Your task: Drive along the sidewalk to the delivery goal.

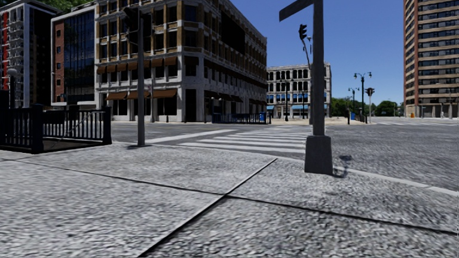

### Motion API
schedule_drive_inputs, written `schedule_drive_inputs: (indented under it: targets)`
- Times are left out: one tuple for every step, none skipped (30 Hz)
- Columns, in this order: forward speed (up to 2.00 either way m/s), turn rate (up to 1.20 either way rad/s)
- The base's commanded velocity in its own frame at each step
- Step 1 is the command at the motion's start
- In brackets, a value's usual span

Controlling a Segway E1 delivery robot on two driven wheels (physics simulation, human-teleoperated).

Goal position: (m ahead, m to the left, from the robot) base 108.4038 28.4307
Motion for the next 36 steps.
schedule_drive_inputs:
  targets:
    - [2.00,0.34]
    - [2.00,0.30]
    - [2.00,0.30]
    - [2.00,0.23]
    - [2.00,0.13]
    - [2.00,0.00]
    - [2.00,0.00]
    - [2.00,0.00]
    - [2.00,0.00]
    - [2.00,0.00]
    - [2.00,0.00]
    - [2.00,0.00]
    - [2.00,0.00]
    - [2.00,0.00]
    - [2.00,0.00]
    - [2.00,0.00]
    - [2.00,0.00]
    - [2.00,0.00]
    - [2.00,0.00]
    - [2.00,0.00]
    - [2.00,0.00]
    - [2.00,0.00]
    - [2.00,0.00]
    - [2.00,0.00]
    - [2.00,0.00]
    - [2.00,0.00]
    - [2.00,0.00]
    - [2.00,0.00]
    - [2.00,0.00]
    - [2.00,0.00]
    - [2.00,0.00]
    - [2.00,0.00]
    - [2.00,0.00]
    - [2.00,0.00]
    - [2.00,-0.02]
    - [2.00,-0.02]
